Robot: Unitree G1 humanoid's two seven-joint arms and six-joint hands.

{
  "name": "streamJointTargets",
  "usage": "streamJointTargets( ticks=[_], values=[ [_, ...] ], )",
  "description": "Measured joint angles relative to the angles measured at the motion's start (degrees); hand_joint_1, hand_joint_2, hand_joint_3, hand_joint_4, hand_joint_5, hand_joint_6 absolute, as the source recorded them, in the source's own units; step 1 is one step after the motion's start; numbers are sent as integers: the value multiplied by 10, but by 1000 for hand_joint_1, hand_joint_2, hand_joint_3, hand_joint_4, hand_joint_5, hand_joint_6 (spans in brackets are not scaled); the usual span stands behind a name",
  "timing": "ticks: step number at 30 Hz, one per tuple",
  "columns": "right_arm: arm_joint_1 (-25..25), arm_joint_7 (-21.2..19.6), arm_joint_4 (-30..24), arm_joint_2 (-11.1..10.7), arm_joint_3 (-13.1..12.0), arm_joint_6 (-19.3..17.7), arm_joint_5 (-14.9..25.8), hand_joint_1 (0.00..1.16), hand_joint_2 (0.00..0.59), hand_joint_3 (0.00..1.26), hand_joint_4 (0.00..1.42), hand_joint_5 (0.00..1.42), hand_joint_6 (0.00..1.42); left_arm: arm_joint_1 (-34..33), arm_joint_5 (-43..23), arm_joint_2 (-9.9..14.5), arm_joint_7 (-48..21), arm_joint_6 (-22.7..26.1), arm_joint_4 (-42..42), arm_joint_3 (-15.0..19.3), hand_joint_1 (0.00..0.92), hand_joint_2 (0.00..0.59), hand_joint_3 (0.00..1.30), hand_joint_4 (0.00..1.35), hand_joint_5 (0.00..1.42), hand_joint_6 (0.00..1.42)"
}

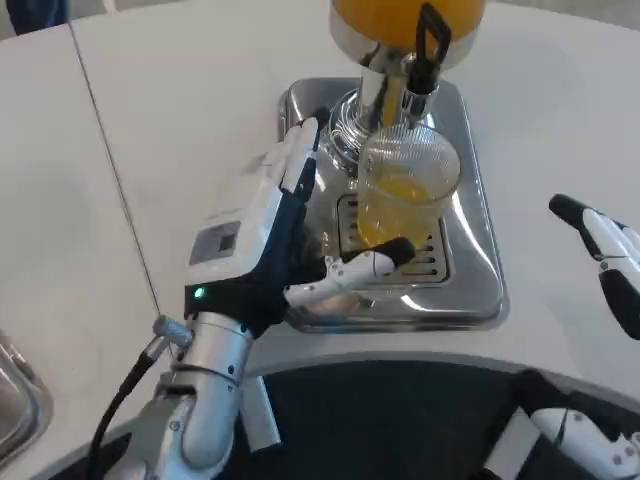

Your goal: Grasp the cup under the faucet to collect the drink, then remove the cup.

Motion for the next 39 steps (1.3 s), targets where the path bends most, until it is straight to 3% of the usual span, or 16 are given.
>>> streamJointTargets(
  ticks=[4,13,24,39],
  values=[
    [7,11,-17,1,0,0,2,460,354,0,0,0,16,-20,-21,-15,24,-21,44,0,214,33,0,0,108,123],
    [10,20,-19,8,3,3,2,460,343,0,0,0,29,-44,-37,-19,49,-74,117,-5,258,32,0,0,145,148],
    [0,23,-18,11,18,24,-2,460,342,0,0,0,32,-85,-38,-40,73,-115,190,-12,266,32,0,0,174,176],
    [-14,23,-19,15,43,50,-21,455,336,0,0,3,60,-128,-45,-61,88,-131,262,-29,287,41,0,0,229,221]
  ],
)
